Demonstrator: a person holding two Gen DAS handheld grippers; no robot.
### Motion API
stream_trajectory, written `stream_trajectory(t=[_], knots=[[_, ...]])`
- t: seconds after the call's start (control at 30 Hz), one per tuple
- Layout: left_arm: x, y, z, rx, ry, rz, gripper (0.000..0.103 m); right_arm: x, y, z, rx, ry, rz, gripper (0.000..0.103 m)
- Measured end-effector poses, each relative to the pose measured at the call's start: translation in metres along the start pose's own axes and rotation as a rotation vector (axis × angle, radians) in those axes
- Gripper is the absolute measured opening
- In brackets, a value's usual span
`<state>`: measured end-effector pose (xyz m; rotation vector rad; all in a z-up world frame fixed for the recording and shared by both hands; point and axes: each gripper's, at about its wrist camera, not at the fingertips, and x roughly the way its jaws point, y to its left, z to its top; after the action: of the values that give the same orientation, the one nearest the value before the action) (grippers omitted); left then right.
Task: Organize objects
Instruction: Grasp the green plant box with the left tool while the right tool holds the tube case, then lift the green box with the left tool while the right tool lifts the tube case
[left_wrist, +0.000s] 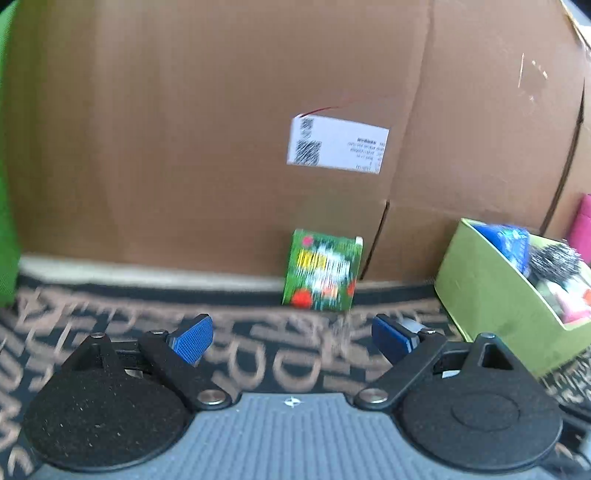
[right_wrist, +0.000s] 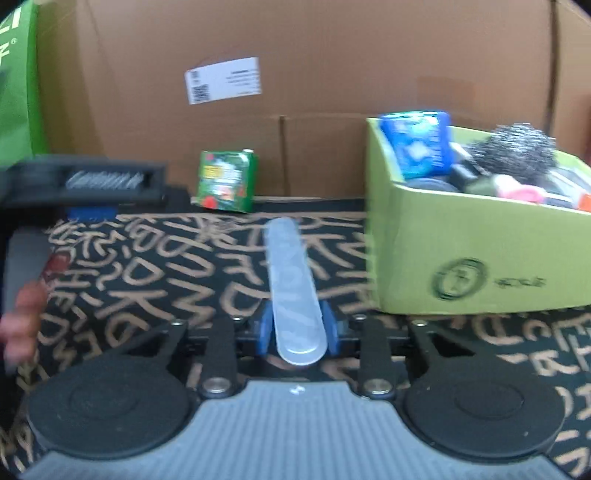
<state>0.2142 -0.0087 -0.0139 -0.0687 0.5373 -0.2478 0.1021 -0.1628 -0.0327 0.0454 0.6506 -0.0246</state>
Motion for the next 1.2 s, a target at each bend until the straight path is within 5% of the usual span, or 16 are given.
stream_trajectory(t=[0.3,0.33,0.4,0.43,0.63,0.8,1.0,1.2], knots=[[0.076,-0.03,0.019,0.07,0.028,0.083,0.096,-0.027,-0.027,-0.02,-0.001,0.005,0.008,0.028],[0.081,-0.031,0.02,0.077,0.036,0.085,0.093,-0.027,-0.025,-0.02,-0.013,0.005,0.0,0.028],[0.086,-0.03,0.018,0.094,0.059,0.066,0.064,-0.029,-0.023,-0.022,-0.037,0.004,-0.011,0.029],[0.086,-0.028,0.017,0.094,0.075,0.043,0.064,-0.03,-0.023,-0.022,-0.04,0.004,-0.012,0.029],[0.044,-0.023,0.009,0.129,0.126,-0.029,0.063,-0.027,-0.028,-0.02,-0.01,0.006,0.011,0.029],[-0.01,-0.028,-0.016,0.249,0.255,-0.069,0.063,-0.033,-0.03,-0.023,0.02,-0.002,0.013,0.029],[-0.081,-0.026,-0.038,0.309,0.372,-0.24,0.064,-0.063,-0.028,-0.04,0.05,0.012,0.068,0.028],[-0.074,-0.041,-0.048,0.383,0.298,-0.152,0.078,-0.07,-0.019,-0.043,0.041,-0.009,0.041,0.038]])
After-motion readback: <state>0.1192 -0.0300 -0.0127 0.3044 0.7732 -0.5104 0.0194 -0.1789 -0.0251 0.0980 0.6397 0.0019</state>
